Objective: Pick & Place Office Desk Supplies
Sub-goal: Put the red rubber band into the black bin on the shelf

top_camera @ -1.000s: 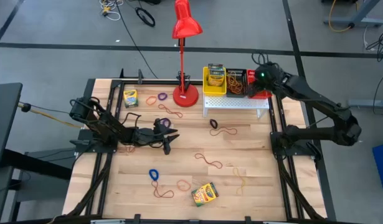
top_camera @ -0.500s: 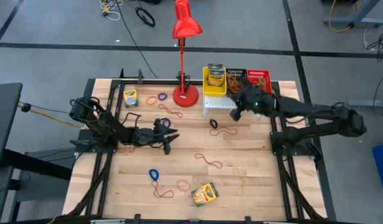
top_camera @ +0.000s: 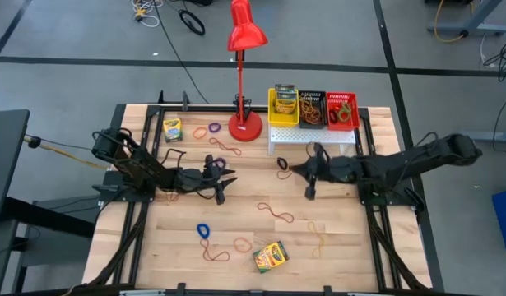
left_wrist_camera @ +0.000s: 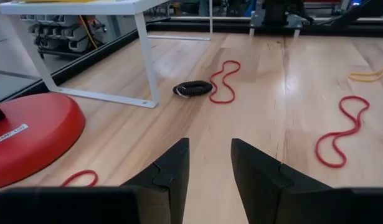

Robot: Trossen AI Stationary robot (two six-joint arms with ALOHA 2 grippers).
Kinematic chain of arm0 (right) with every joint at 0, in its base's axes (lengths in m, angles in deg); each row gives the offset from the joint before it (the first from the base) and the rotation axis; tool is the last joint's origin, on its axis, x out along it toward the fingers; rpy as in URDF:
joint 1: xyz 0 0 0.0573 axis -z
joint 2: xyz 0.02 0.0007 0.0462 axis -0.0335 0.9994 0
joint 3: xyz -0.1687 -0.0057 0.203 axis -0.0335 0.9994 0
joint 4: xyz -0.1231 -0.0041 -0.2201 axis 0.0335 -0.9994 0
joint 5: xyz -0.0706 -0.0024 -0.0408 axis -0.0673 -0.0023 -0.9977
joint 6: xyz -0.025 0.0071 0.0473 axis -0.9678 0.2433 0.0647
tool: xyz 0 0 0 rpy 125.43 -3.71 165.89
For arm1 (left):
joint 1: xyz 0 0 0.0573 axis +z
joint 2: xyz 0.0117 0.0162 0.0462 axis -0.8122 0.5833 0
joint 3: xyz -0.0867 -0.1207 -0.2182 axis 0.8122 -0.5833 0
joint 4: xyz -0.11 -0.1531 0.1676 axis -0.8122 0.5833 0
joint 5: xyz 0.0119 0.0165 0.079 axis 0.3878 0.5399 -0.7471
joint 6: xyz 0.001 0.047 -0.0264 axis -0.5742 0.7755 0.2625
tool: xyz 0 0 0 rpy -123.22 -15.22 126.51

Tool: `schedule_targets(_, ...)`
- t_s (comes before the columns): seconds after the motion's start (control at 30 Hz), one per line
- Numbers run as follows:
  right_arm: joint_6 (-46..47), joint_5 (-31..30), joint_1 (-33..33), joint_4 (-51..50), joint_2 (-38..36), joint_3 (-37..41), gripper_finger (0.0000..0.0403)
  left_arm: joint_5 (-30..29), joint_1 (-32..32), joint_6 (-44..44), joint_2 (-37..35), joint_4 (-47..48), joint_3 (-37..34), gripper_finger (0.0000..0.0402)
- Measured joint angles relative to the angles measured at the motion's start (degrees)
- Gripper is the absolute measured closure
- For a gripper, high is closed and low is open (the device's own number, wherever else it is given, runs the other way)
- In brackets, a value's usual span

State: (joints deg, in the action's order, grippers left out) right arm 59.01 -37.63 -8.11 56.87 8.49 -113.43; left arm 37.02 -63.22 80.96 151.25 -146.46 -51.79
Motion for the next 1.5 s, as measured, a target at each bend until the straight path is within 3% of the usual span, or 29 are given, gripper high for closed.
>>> schedule_targets(0.17, 1.8, 1.6, -3.8, 15.4, 0.0, 10.1, 0.04, 0.0, 0.0, -0.8, 0.0, -0.1, 0.0, 0.0276)
schedule_targets(0.33, 1.9, 1.6, -5.4, 23.0, 0.0, 16.1, 0.0399, 0.4, -0.1, -9.8, 0.0, -1.2, 0.0, 0.0276)
schedule_targets(0.9, -0.2, 1.1, -5.2, 26.9, 0.0, 17.9, 0.0398, 0.4, 0.3, -24.4, 0.0, -6.1, 1.1, 0.0276)
schedule_targets(1.13, -0.2, 0.9, -5.2, 26.9, 0.0, 17.9, 0.0398, 0.4, 0.6, -24.1, 0.0, -6.2, 5.3, 0.0276)
schedule_targets(1.2, -0.2, 0.9, -5.2, 26.9, 0.0, 17.9, 0.0398, 2.4, 1.1, -24.2, 0.0, -6.1, 6.5, 0.0276)
schedule_targets(1.33, -0.2, 0.9, -5.2, 26.8, 0.0, 17.9, 0.0398, 12.2, 1.5, -21.4, 0.0, -2.9, 9.9, 0.0289)
schedule_targets(1.5, -0.2, 0.9, -5.2, 26.8, 0.0, 17.9, 0.0398, 17.8, 0.6, -19.2, 0.0, 11.2, 15.5, 0.0352)
